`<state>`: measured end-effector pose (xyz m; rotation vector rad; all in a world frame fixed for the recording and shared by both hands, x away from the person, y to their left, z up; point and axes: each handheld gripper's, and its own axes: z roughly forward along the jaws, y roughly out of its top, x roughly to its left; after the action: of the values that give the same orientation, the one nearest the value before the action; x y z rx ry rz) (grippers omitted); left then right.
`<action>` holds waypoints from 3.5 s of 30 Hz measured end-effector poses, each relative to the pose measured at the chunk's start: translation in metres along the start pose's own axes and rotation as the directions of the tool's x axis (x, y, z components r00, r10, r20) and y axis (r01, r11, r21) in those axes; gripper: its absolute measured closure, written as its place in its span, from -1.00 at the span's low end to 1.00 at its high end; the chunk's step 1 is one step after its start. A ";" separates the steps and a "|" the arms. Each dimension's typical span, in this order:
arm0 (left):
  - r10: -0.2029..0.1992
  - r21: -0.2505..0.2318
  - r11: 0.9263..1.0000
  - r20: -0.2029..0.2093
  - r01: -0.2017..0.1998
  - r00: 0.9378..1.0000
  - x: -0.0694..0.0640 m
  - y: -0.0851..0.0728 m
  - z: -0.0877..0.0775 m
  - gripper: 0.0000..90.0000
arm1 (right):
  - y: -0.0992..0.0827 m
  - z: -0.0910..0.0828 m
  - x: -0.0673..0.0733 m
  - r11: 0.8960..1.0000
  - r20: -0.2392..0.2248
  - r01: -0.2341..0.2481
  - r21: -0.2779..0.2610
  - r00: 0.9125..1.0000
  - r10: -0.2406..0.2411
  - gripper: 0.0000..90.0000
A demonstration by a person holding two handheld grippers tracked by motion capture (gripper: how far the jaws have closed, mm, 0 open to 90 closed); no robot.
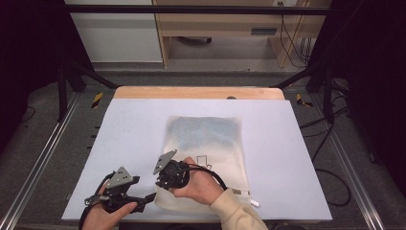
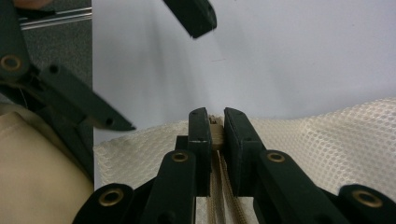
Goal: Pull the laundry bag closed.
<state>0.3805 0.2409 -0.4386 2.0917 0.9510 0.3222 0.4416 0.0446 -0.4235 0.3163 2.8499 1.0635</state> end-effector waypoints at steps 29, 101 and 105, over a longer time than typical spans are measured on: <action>-0.095 0.039 0.995 0.140 0.090 0.986 0.001 0.002 0.037 -0.28 | 0.000 -0.007 -0.001 1.000 -0.009 -0.007 -0.017 1.000 0.007 0.82; -0.138 0.061 0.990 0.288 0.126 0.948 0.019 0.003 0.057 0.84 | -0.004 -0.011 -0.003 1.000 -0.014 0.025 0.016 1.000 -0.025 0.82; -0.130 0.063 0.991 0.284 0.117 0.950 0.018 0.004 0.056 0.85 | -0.004 -0.011 -0.003 0.999 -0.015 0.025 0.021 1.000 -0.025 0.82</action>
<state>0.4231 0.2208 -0.4736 2.0387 0.9140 -0.0697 0.4421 0.0340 -0.4182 0.2751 2.8721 1.0367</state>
